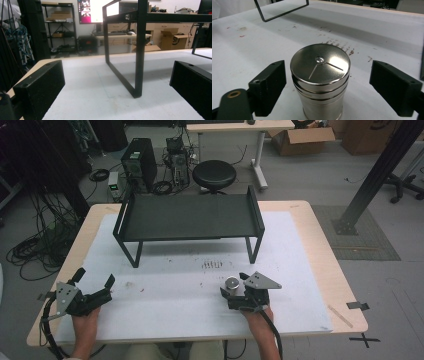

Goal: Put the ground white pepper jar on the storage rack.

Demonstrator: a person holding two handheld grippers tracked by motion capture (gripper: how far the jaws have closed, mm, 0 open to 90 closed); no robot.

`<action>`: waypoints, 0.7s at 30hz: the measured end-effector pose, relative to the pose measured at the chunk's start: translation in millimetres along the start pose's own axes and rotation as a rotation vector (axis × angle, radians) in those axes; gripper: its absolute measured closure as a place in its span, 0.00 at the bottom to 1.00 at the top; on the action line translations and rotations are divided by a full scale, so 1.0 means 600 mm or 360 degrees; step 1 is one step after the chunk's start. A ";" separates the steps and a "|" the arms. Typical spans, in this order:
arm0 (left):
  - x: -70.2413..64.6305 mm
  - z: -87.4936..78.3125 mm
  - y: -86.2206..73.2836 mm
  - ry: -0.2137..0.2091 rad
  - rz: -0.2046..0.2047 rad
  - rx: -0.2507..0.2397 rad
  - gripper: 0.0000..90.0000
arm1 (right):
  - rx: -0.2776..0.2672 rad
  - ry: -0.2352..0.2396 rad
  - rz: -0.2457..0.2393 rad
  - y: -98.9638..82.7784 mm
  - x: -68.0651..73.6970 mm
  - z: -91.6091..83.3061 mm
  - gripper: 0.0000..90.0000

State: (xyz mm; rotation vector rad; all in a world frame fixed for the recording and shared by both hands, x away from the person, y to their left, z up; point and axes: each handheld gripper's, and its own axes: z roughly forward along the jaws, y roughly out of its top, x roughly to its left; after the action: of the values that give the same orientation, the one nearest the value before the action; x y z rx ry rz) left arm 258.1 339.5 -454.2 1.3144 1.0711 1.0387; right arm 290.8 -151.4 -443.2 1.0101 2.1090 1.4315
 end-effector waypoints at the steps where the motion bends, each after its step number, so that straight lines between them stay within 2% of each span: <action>1: 0.000 0.000 0.000 0.0000 0.0000 0.0000 0.00 | -0.0001 0.0002 0.0006 0.000 0.000 0.000 0.16; 3: 0.000 0.000 0.000 0.0000 0.0001 -0.0001 0.00 | -0.0001 0.0004 0.0013 0.000 0.000 0.000 0.17; 4: 0.000 0.000 0.000 -0.0001 0.0000 0.0000 0.00 | 0.0006 0.0017 0.0018 0.000 -0.001 0.000 0.22; 17: 0.000 0.000 0.000 0.0000 0.0000 -0.0002 0.00 | 0.0027 0.0074 0.0013 0.000 0.000 0.001 0.43; 21: 0.000 0.000 0.000 -0.0001 0.0000 -0.0001 0.00 | 0.0027 0.0081 0.0011 0.001 0.001 0.000 0.46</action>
State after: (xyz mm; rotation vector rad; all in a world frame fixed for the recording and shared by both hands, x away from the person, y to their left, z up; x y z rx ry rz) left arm 258.1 339.4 -454.2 1.3143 1.0701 1.0386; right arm 290.7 -150.9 -442.7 0.9978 2.1588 1.4597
